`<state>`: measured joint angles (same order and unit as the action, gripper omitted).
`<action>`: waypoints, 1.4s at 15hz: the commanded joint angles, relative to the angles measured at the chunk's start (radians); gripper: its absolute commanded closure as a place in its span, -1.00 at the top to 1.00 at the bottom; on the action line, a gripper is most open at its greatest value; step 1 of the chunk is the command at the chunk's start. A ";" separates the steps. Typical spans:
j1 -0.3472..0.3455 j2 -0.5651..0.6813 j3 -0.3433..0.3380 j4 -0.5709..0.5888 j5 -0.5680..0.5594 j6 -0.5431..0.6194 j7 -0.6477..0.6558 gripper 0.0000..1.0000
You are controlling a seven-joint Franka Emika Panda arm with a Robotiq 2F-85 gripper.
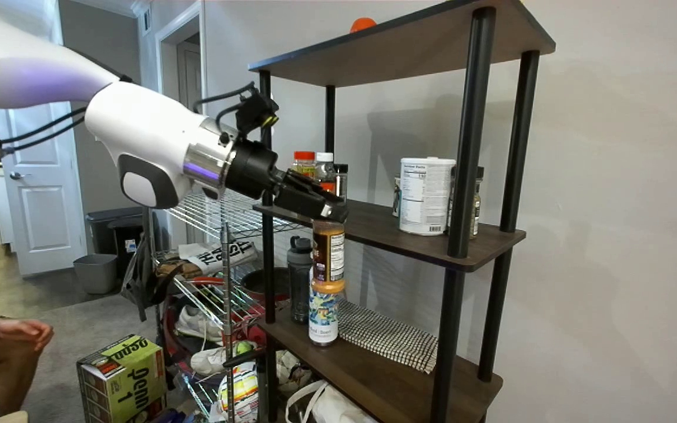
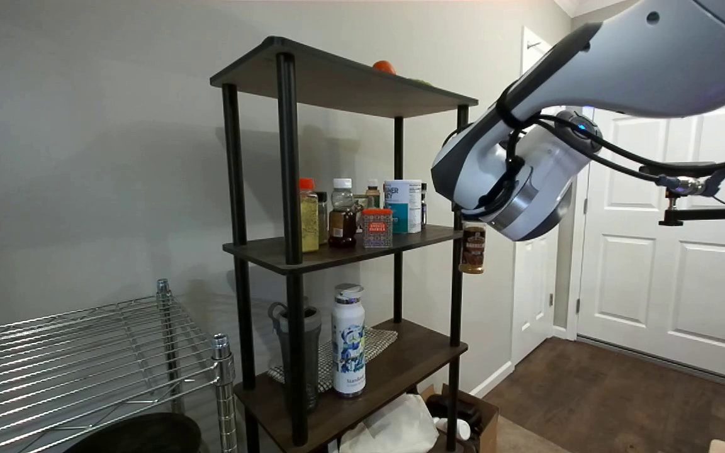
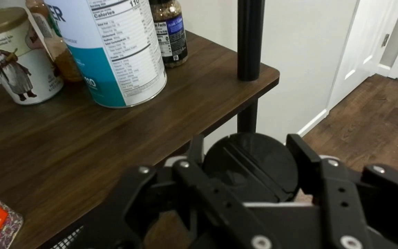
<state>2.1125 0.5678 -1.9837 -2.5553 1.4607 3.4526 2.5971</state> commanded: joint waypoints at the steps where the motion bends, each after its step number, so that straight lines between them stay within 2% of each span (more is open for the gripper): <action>1: -0.012 0.005 0.023 0.019 0.065 0.000 0.002 -0.28; 3: -0.011 0.007 0.029 0.020 0.087 0.000 0.002 -0.28; 4: -0.032 0.036 0.052 0.024 0.123 -0.029 -0.006 -0.28; 9: -0.040 0.028 0.114 0.047 0.210 -0.027 -0.020 -0.28; 12: -0.043 0.011 0.141 0.050 0.232 -0.033 -0.031 -0.28; 18: -0.093 -0.007 0.189 0.026 0.298 -0.058 -0.036 -0.28; 19: -0.097 -0.006 0.195 0.013 0.261 -0.065 0.015 -0.28; 21: -0.118 -0.011 0.217 0.013 0.266 -0.080 0.009 -0.28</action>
<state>2.0213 0.5607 -1.7897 -2.5376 1.7225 3.3890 2.5966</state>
